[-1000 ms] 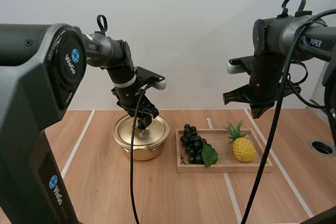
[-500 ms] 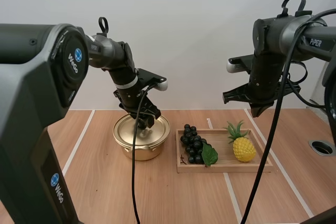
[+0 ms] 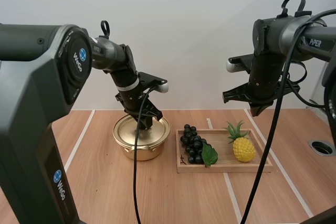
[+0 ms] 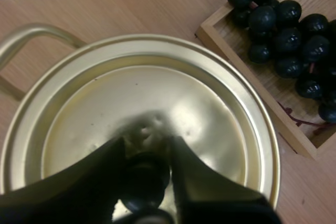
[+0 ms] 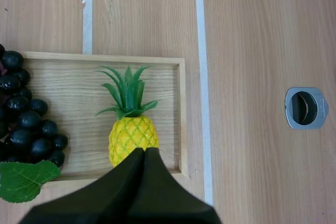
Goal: Open the pot, put the pineapple inside, and close it
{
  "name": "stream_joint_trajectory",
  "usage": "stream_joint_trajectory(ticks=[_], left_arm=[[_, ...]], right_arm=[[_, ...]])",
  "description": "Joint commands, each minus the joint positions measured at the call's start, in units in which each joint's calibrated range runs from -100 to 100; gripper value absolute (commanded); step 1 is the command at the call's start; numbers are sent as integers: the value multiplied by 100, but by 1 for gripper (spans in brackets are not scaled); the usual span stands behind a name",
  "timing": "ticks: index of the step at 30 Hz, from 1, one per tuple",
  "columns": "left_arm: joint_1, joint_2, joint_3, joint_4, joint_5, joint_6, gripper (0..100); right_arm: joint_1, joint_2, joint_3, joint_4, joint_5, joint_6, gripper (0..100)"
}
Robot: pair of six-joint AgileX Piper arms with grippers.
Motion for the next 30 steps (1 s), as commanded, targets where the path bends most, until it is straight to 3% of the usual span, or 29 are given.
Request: stream_joint_trajectory(ticks=[1,15,30], left_arm=[[-18,41,35,183,405,-1,0],[-18,-27,-338,297,774,-91,0],[-18,-1599,-1710,249,829,-122,0]], right_arm=[[-22,-46,19,-37,-61,-49,0],[-22,-46,19,-37,-410,-49,0],[-22,-46,19,-151,-744,-49,0]])
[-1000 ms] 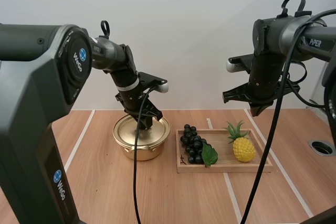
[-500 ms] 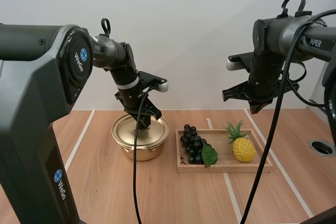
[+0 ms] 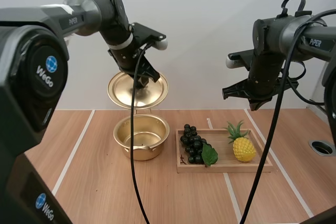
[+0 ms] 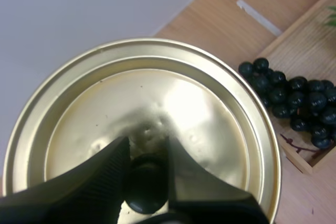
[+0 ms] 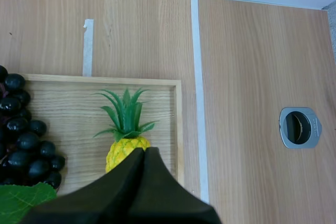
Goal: Open the pot, put the pineapple inside, and close it
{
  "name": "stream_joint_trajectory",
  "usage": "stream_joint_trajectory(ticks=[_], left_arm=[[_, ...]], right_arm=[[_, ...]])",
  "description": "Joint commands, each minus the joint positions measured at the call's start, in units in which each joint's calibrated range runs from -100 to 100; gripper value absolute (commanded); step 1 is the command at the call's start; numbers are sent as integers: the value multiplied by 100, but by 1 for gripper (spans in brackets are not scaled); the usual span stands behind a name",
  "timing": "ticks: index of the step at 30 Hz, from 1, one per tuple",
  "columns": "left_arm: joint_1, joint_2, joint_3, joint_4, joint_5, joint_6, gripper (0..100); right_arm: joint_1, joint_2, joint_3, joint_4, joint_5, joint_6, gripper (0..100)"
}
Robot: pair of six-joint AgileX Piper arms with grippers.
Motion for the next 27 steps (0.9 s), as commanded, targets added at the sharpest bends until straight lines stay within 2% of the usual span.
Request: stream_joint_trajectory(ticks=[1,14,15,16,18,20,21,27], left_arm=[[-18,-415,-310,-51,-7,-51,0],[-18,-1622,-1246,-221,-7,60,0],[-18,-1673,-1246,-221,11,60,0],[-18,-1714,-1246,-221,9,60,0],[-18,-1759,-1246,-221,48,79,0],[-18,-1772,-1246,-221,85,91,0],[-18,-1771,-1246,-221,123,91,0],[-18,-1771,-1246,-221,123,101,0]], right_arm=[[-22,-40,19,-93,-86,-49,0],[-22,794,191,-93,85,-49,0],[-22,836,191,-81,103,-49,3],[-22,875,191,-65,124,-49,13],[-22,930,191,-65,138,-49,42],[-22,958,191,-48,116,-49,88],[-22,957,191,-19,46,-49,100],[-22,957,191,93,-28,-49,100]])
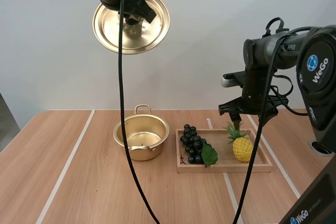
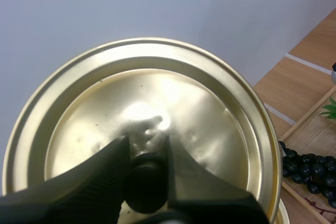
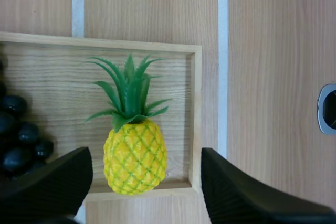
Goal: Open the pot, put the pineapple inside, and close it
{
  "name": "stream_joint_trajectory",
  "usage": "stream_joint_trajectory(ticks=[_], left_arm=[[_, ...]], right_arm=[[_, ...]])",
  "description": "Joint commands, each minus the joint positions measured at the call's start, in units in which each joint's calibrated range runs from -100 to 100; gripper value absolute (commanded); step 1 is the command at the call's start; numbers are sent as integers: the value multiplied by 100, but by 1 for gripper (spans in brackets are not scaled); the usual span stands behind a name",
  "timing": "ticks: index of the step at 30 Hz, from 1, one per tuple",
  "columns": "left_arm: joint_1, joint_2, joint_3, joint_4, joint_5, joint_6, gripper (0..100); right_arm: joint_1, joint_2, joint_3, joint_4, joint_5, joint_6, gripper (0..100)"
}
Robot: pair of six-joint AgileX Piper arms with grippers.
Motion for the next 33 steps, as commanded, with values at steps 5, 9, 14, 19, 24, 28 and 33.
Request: stream_joint_trajectory(ticks=[5,9,14,19,24,28,33], left_arm=[[-18,-49,-39,-138,-58,62,0],[-18,-49,-39,-138,-43,95,0],[-18,-49,-39,-138,-43,95,0],[-18,-49,-39,-138,-43,127,0],[-18,-49,-39,-138,29,135,0],[-18,-49,-39,-138,67,135,0],[-18,-49,-39,-138,67,135,0]], right_arm=[[-22,-33,26,63,-6,-37,100],[-22,-33,375,63,-357,-37,100],[-22,-33,1032,63,-1264,-37,100],[-22,-33,1354,63,-1836,-37,100],[-22,-33,1360,63,-1854,-37,100],[-22,-33,1360,63,-1873,-37,100],[-22,182,1360,63,-1872,-37,100]])
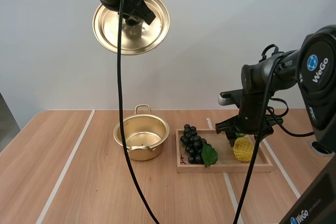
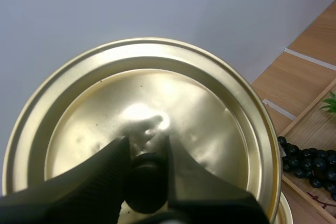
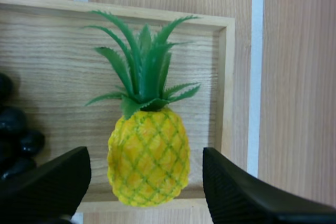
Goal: Open the pot, put the pineapple inside, and close it
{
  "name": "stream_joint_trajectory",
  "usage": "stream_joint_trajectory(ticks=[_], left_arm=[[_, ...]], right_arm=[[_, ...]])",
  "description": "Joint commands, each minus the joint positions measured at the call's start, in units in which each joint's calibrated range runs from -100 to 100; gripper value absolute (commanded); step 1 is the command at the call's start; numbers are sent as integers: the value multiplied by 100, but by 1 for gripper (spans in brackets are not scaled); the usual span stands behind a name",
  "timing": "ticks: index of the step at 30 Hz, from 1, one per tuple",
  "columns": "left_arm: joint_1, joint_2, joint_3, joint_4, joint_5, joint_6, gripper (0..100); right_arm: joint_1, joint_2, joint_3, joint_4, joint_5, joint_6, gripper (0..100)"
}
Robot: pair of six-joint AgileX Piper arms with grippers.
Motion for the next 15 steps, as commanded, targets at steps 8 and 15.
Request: stream_joint_trajectory(ticks=[8,15], left_arm=[[-18,-49,-39,-138,100,-16,0],[-18,-49,-39,-138,135,-16,0]], right_arm=[[-22,660,140,-71,-150,-37,100],[-22,789,140,-132,-476,-37,100]])
